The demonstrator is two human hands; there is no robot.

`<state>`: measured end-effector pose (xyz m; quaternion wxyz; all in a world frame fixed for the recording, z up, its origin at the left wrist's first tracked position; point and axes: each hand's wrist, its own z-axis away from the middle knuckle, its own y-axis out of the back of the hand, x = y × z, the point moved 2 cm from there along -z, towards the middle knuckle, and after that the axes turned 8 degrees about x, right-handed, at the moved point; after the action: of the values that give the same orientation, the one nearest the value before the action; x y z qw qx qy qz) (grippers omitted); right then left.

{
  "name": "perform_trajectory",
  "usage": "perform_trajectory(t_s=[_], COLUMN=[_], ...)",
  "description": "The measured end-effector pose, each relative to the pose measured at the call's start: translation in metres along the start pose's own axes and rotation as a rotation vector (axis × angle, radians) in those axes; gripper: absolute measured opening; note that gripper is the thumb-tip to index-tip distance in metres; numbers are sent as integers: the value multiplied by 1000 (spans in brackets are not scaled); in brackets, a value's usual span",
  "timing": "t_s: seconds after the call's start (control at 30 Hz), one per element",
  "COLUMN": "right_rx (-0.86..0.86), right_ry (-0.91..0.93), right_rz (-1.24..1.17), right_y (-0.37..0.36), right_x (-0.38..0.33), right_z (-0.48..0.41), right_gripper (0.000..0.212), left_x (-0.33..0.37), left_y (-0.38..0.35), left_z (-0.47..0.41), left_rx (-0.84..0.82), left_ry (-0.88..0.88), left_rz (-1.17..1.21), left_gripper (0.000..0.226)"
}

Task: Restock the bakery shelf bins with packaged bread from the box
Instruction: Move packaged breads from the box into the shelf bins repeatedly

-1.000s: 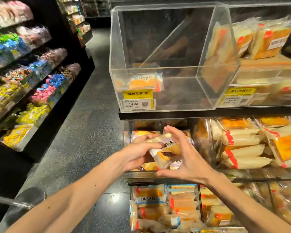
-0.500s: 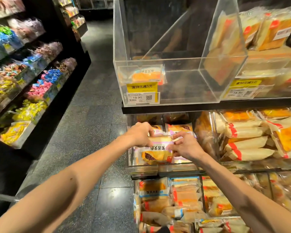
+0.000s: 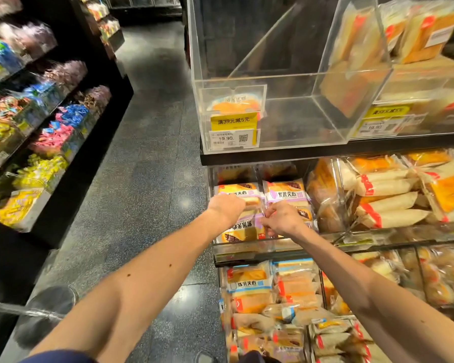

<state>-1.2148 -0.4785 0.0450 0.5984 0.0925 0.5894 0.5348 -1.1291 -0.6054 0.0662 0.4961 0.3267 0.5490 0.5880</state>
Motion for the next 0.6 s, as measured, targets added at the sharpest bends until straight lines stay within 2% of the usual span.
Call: perform_trajectory(t_s=[0.07, 0.17, 0.3, 0.43, 0.53, 0.6], right_rx=[55, 109, 188, 56, -153, -302], right_ry=[35, 141, 414, 689, 899, 1035], right_rz=[19, 42, 106, 150, 158, 156], right_y=[4, 16, 36, 31, -6, -44], right_x=[-1, -4, -8, -27, -46, -62], right_z=[6, 20, 49, 109, 162, 196], right_gripper=[30, 10, 24, 24, 30, 37], left_x=[1, 2, -7, -13, -17, -18], left_y=[2, 14, 43, 47, 28, 11], left_z=[7, 23, 67, 161, 253, 320], left_rx=[43, 147, 339, 438, 418, 366], left_ry=[-33, 1, 180, 387, 576, 751], left_rz=[6, 177, 504, 603, 592, 581], left_gripper=[25, 28, 19, 9, 9, 18])
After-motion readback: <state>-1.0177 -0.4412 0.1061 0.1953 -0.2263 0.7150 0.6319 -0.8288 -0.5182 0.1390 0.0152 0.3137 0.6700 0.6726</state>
